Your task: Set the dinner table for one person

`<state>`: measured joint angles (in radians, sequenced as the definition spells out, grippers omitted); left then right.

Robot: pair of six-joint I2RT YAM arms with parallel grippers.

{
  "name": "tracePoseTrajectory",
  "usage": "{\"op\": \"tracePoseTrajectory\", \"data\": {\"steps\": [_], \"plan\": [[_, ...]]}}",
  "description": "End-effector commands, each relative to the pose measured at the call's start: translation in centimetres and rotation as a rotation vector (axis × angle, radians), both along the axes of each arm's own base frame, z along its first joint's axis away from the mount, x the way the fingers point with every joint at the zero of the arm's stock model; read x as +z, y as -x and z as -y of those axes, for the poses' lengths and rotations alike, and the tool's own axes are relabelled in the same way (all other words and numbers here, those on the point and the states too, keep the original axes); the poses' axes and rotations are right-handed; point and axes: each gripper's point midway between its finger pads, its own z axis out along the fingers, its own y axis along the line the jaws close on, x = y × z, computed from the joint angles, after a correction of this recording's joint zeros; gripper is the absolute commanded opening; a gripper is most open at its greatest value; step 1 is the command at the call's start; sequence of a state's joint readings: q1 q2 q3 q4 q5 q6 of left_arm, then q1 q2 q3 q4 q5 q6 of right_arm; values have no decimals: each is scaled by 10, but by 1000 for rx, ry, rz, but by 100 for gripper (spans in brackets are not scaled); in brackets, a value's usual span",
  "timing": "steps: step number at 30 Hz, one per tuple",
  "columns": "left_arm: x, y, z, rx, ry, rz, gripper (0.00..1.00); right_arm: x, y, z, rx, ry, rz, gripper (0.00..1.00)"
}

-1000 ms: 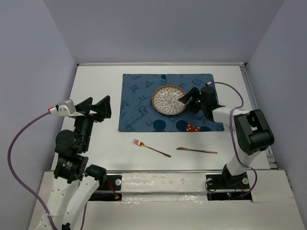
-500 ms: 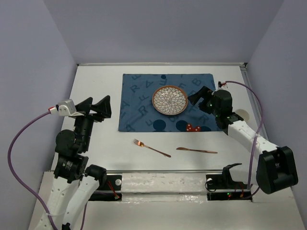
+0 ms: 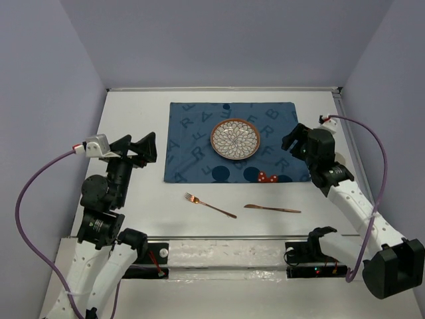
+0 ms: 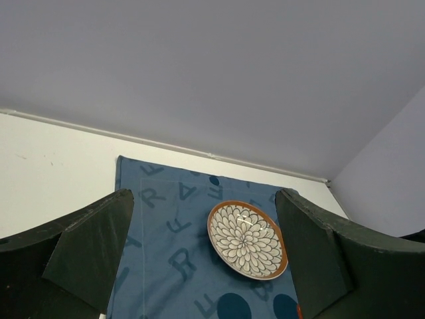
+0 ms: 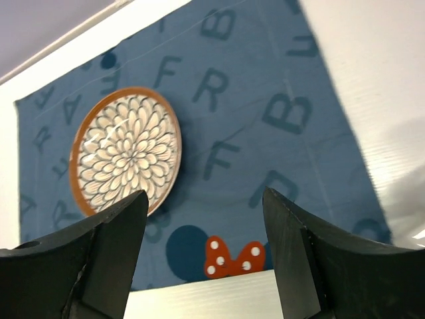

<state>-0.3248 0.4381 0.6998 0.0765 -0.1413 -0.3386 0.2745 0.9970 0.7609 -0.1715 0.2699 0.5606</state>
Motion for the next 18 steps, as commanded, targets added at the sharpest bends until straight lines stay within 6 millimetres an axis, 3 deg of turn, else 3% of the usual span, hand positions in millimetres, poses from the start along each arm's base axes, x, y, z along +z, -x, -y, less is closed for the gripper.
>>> {"op": "tracePoseTrajectory", "data": {"steps": [1, 9, 13, 18], "plan": [[11, 2, 1, -11, 3, 45, 99, 19, 9, 43, -176, 113, 4, 73], [17, 8, 5, -44, 3, 65, 99, 39, 34, 93, -404, 255, 4, 71], [22, 13, 6, -54, 7, 85, 99, 34, 41, 112, -467, 295, -33, 72], [27, 19, 7, -68, 10, 105, 99, 22, 38, 121, -496, 287, -85, 72]]}}
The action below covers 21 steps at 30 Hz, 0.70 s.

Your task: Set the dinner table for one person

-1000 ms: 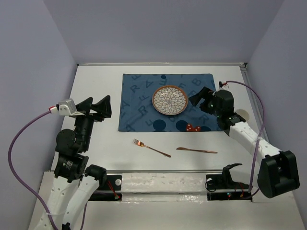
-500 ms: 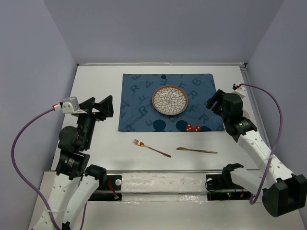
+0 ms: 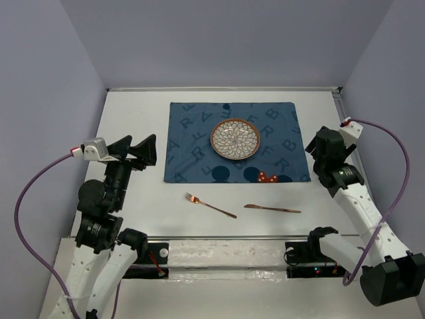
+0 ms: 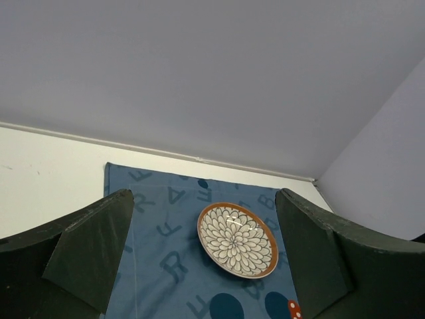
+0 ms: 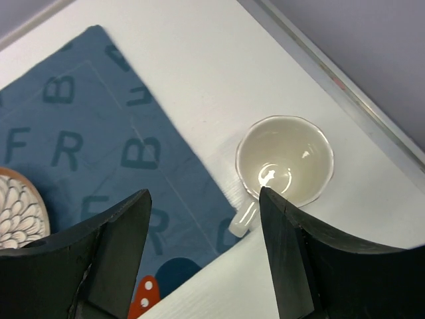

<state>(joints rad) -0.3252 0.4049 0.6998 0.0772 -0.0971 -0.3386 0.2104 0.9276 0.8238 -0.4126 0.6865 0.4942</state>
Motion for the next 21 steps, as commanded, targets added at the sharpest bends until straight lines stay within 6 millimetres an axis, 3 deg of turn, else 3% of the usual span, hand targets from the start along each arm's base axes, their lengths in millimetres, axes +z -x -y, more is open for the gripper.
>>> {"op": "tracePoseTrajectory", "data": {"steps": [1, 4, 7, 12, 18, 21], "plan": [[21, 11, 2, -25, 8, 74, 99, 8, 0, 17, -77, 18, -8, 72], [21, 12, 3, -29, 7, 75, 99, 1, -1, 26, -119, 17, -28, 72], [22, 14, 5, -40, 10, 78, 99, -25, -5, 49, -194, -9, -104, 70], [23, 16, 9, -58, 8, 82, 99, -53, -25, 65, -184, -105, -132, 62], [22, 16, 12, -72, 7, 78, 99, -77, -51, 61, -124, -158, -154, 57], [21, 15, 14, -81, 8, 73, 99, -86, -52, 58, -113, -175, -158, 54]]}}
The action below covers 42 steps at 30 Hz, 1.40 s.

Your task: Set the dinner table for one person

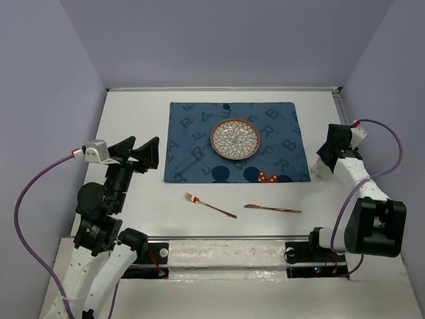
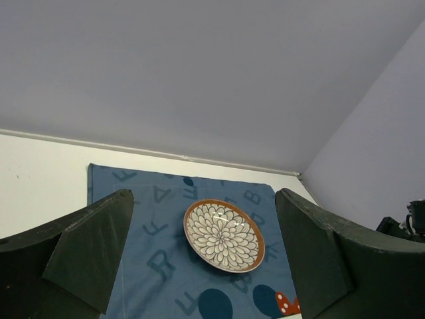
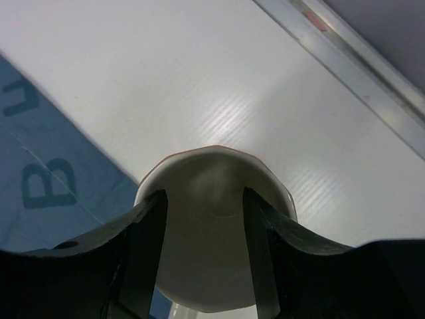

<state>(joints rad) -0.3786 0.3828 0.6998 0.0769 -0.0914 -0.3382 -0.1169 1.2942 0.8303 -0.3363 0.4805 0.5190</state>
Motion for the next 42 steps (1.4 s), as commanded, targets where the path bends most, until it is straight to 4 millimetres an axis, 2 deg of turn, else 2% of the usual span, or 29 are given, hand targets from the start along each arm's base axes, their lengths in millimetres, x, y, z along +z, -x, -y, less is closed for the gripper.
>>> {"op": "tracePoseTrajectory", "data": {"steps": [1, 3, 4, 7, 9, 11, 14, 18, 22, 26, 30, 34, 35, 38, 39, 42], "plan": [[16, 6, 3, -25, 4, 52, 99, 19, -27, -10, 48, -46, 136, 53], [15, 5, 4, -26, 1, 48, 99, 19, -23, -11, 49, -44, 142, 51], [15, 5, 4, -26, 1, 48, 99, 30, -20, -11, 48, -38, 173, 50], [14, 3, 5, -31, -2, 44, 99, 43, -12, -8, 48, -6, 206, 50], [14, 3, 5, -28, -2, 43, 99, 62, -8, -9, 58, 6, 257, 51], [14, 2, 5, -28, -3, 42, 99, 73, -9, -13, 87, 5, 286, 55], [11, 0, 5, -23, -6, 34, 99, 78, -15, -21, 142, -15, 301, 62], [11, -1, 3, -14, -7, 33, 99, 53, -31, -31, 204, -64, 219, 67], [9, -3, -1, 5, -6, 31, 99, 34, -38, -28, 184, -74, 170, 66], [4, -9, -5, 41, -17, 15, 99, 23, -48, -25, 166, -75, 145, 66], [-4, -17, -5, 52, -34, -12, 99, 19, -53, -20, 148, -65, 134, 59], [-12, -25, -3, 58, -56, -40, 99, 18, -52, -15, 129, -39, 132, 34], [-12, -26, -3, 62, -59, -41, 99, 19, -51, -13, 118, -31, 133, 23], [-16, -29, -4, 72, -69, -52, 99, 29, -50, -10, 114, -8, 155, 10], [-17, -30, -4, 76, -71, -54, 99, 32, -49, -9, 115, -1, 163, 2], [-19, -32, -4, 79, -74, -62, 99, 49, -46, -8, 114, 38, 192, 0]]}}
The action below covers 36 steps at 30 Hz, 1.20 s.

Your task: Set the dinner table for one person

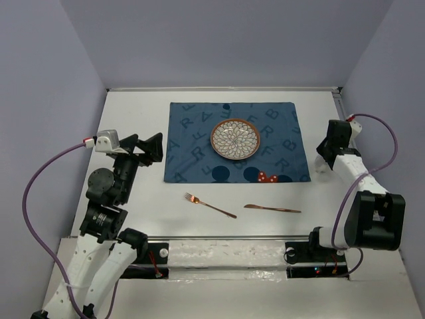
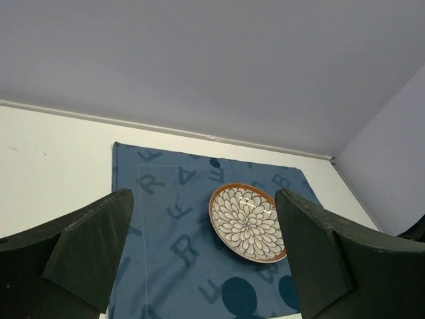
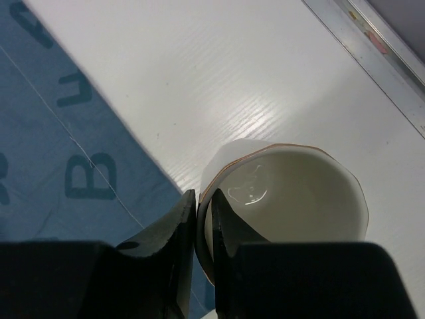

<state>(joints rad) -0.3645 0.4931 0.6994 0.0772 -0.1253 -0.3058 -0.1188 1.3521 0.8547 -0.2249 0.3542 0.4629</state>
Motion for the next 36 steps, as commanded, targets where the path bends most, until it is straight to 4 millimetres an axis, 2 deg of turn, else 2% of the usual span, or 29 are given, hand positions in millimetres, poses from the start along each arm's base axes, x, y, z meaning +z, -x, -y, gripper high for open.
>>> {"op": "tracePoseTrajectory", "data": {"steps": [1, 7, 11, 12, 15, 18, 22, 23, 24, 25, 26, 28, 29, 30, 32, 33, 34, 35, 36], "plan": [[7, -3, -4, 24, -12, 37, 99, 55, -12, 5, -6, 84, 158, 0], [3, -6, -2, 20, -17, 28, 99, 77, -10, -2, 11, 133, 192, 0], [4, -6, -1, 14, -17, 29, 99, 100, -14, -23, 70, 150, 239, 0], [5, -5, -1, 12, -16, 34, 99, 106, -16, -35, 100, 154, 248, 0], [6, -4, 0, 3, -16, 37, 99, 127, -24, -51, 149, 168, 285, 0], [7, -3, 2, -9, -15, 42, 99, 131, -36, -74, 231, 177, 281, 0], [11, 1, 5, -32, -13, 55, 99, 138, -62, -117, 397, 188, 273, 0], [12, 2, 5, -35, -11, 60, 99, 147, -64, -118, 407, 194, 290, 0], [15, 5, 6, -44, -7, 71, 99, 152, -73, -133, 451, 198, 293, 0], [16, 6, 7, -49, -4, 76, 99, 153, -78, -136, 470, 206, 287, 0], [18, 7, 7, -52, -1, 84, 99, 141, -85, -148, 529, 207, 250, 0], [23, 11, 8, -64, 2, 100, 99, 140, -95, -152, 563, 227, 229, 0], [24, 12, 9, -70, 4, 104, 99, 150, -102, -158, 574, 238, 243, 0], [26, 15, 9, -78, 9, 115, 99, 137, -110, -160, 584, 242, 205, 0], [29, 18, 9, -86, 12, 125, 99, 135, -121, -163, 602, 260, 187, 0], [31, 19, 10, -89, 15, 131, 99, 145, -129, -165, 605, 266, 201, 0], [33, 21, 10, -96, 17, 140, 99, 131, -139, -166, 612, 280, 163, 0], [34, 23, 11, -101, 19, 143, 99, 140, -148, -166, 608, 292, 173, 0], [36, 25, 11, -110, 21, 152, 99, 126, -159, -168, 615, 301, 142, 0]]}}
